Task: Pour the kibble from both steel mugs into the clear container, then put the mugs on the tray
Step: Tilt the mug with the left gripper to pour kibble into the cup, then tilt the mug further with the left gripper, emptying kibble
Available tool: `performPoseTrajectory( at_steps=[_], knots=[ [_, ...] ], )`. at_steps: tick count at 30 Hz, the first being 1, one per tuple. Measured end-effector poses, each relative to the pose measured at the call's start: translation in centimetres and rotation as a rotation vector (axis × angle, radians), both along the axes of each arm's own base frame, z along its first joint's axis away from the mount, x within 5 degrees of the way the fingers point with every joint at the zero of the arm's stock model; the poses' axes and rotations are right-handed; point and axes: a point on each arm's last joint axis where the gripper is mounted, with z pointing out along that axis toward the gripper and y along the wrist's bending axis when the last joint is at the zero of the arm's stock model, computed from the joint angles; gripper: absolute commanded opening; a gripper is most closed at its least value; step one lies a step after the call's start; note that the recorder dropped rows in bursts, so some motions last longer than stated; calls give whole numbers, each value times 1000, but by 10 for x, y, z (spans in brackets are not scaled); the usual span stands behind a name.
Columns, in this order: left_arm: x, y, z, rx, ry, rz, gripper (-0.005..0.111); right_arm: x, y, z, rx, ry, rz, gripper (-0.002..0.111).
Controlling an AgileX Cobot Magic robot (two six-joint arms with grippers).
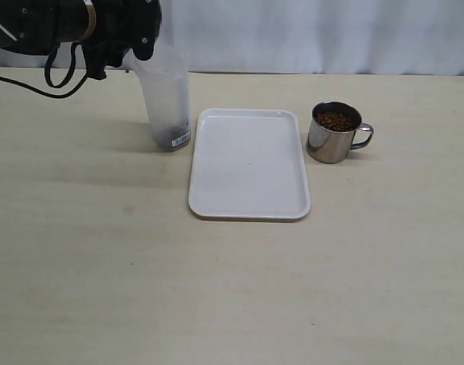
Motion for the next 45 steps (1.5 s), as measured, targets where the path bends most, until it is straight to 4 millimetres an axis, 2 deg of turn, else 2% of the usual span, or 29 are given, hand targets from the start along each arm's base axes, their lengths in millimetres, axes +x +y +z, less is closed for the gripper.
performPoseTrajectory(
  at_steps=[45],
  knots=[
    [0,0,0,72,-4,-34,0,0,0,0,0,0,0,5]
  ],
)
